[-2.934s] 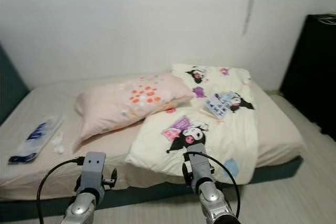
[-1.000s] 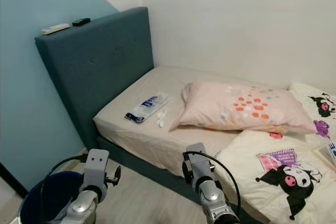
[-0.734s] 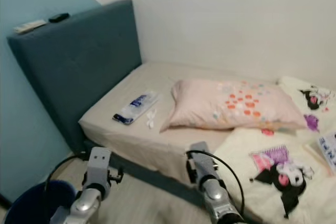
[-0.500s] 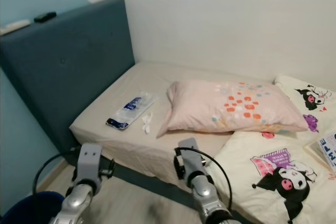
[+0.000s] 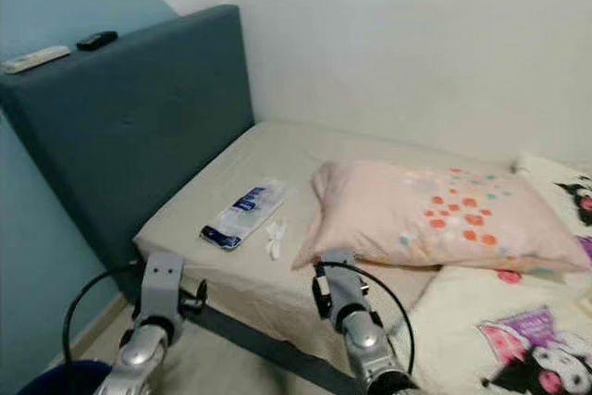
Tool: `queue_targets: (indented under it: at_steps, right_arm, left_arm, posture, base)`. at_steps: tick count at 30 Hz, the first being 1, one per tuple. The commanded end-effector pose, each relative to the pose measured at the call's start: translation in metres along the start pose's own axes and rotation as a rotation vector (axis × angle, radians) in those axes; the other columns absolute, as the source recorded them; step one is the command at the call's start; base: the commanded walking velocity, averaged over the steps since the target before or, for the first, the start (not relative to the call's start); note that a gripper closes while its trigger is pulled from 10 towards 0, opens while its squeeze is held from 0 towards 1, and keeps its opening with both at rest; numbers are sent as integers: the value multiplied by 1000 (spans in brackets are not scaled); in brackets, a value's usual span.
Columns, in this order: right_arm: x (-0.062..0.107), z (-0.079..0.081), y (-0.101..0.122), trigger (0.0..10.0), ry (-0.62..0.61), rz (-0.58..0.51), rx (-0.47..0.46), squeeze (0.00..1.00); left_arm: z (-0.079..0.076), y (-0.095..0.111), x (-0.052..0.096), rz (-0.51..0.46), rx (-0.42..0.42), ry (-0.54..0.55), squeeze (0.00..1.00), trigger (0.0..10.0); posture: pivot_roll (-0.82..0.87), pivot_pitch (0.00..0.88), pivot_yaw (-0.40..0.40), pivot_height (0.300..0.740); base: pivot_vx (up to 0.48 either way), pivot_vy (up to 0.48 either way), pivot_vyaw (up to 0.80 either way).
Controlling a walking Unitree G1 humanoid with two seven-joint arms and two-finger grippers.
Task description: Clean up the room
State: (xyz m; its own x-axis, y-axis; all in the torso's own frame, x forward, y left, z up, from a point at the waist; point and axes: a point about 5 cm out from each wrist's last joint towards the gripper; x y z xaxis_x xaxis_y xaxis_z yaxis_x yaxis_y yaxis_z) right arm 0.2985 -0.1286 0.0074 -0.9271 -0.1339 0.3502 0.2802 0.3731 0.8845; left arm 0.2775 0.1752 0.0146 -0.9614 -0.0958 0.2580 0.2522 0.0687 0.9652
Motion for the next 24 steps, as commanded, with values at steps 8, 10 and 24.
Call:
queue_targets:
  at_steps: [8, 10, 24]
  right_arm:
    - [0, 1, 0, 10000, -3, 1, -28, 0]
    - [0, 1, 0, 10000, 0, 1, -14, 0]
    - [0, 2, 1, 10000, 0, -4, -20, 0]
  left_arm:
    - [2, 1, 0, 2, -6, -1, 0, 10000]
    - [2, 1, 0, 2, -8, -1, 0, 10000]
    - [4, 2, -1, -1, -9, -3, 0, 10000]
  posture:
    - [14, 1, -7, 740]
    - [15, 2, -6, 740]
    - [16, 1, -3, 740]
  base:
    - [321, 0, -700]
    - [319, 0, 0]
    - [317, 0, 0]
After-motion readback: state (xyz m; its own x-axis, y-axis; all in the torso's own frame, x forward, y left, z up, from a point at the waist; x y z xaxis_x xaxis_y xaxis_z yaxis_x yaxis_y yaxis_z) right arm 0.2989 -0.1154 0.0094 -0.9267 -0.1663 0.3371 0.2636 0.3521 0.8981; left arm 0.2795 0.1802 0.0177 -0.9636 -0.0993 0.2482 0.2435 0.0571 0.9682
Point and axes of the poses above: a point about 5 cm out from each wrist's last joint towards the gripper, its own x axis pointing back from the gripper into the wrist, its own y axis along the axis of the wrist's last joint, z = x × y, and after that the axes turned 10 degrees about x, right-handed
